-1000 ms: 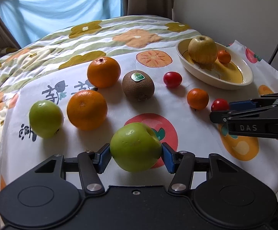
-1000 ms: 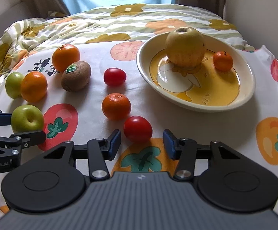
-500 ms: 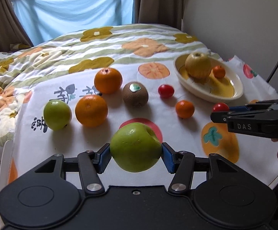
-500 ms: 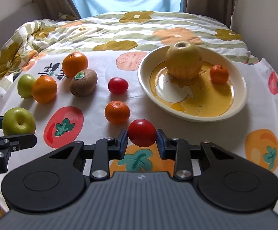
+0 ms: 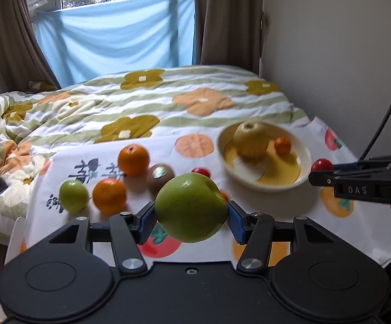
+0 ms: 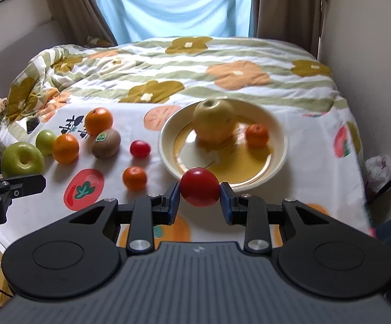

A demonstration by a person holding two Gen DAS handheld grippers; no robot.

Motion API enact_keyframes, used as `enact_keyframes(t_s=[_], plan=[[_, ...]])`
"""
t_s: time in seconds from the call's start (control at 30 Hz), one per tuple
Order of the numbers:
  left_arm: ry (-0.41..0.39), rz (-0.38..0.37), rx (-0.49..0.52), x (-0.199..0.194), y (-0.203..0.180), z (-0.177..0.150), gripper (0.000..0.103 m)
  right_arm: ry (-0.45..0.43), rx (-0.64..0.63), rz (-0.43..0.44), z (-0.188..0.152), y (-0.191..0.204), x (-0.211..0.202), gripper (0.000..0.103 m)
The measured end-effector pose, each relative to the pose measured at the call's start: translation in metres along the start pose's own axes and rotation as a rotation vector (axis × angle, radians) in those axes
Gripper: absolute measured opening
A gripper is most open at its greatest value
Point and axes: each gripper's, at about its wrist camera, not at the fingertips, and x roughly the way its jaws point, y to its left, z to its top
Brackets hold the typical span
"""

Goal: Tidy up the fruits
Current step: 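Lift the green apple with the left gripper while the right gripper grasps a red tomato, then carry the apple and tomato over the bowl with both grippers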

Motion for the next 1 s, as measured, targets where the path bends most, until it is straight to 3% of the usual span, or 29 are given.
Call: enact_keyframes(t_s=[0.13,0.43,1.0], plan=[[-0.023,-0.024,-0.021,0.002,-0.019,0.01,0.06,-0.012,-0.011,-0.001,0.007,-0.023,-0.009,0.047],[-0.018,-0.095,0.044,0.031,-0.058,0.031,0.06,-0.015,0.025,-0.044,0.01,-0.06,-0.009,0.047],[0.113,-0.216,0.192,0.133,-0.101,0.054,0.06,0.004,0.151,-0.141,0.022,-0.098,0.018,0.047]])
